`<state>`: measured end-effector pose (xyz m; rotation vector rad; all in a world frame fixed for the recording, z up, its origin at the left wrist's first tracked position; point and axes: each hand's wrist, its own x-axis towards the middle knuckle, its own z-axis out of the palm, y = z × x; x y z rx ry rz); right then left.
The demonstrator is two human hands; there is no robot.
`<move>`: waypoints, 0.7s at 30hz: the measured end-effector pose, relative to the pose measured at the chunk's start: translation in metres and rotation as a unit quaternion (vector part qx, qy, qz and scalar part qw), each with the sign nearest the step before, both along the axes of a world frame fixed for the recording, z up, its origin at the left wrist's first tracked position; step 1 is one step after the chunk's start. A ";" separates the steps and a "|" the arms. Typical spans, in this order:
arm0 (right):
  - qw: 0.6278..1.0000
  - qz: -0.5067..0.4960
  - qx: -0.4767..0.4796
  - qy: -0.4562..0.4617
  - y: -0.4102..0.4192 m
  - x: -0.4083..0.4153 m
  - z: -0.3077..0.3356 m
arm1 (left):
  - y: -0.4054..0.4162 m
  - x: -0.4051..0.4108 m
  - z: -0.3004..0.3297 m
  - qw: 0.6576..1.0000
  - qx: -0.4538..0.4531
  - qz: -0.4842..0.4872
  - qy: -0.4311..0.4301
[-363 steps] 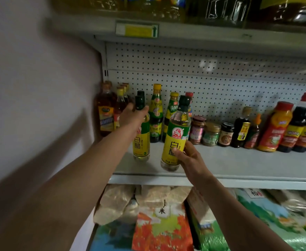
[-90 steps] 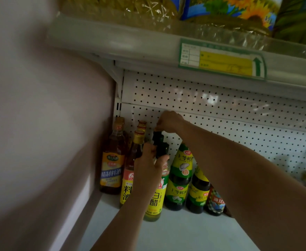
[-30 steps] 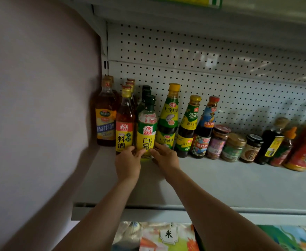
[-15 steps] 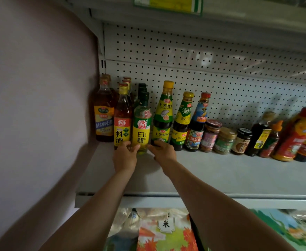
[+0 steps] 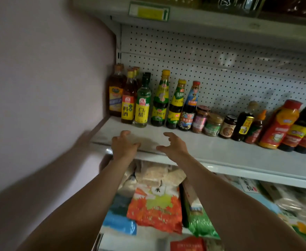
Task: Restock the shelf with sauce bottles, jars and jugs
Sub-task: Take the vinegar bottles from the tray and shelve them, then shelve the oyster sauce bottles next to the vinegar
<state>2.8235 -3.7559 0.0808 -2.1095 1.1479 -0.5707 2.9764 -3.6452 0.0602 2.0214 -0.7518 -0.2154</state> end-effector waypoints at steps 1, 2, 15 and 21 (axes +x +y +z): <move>1.000 0.014 -0.020 0.019 0.008 -0.009 -0.002 | 0.010 -0.010 -0.004 1.000 0.002 0.003 0.006; 0.999 0.026 -0.031 0.035 0.015 -0.019 -0.005 | 0.019 -0.019 -0.009 1.000 0.007 0.005 0.013; 0.986 0.113 0.011 0.120 0.127 -0.140 -0.097 | 0.162 -0.153 -0.088 0.988 0.144 0.051 0.029; 0.982 0.104 0.054 0.145 0.152 -0.147 -0.142 | 0.189 -0.154 -0.129 0.986 0.159 0.025 0.054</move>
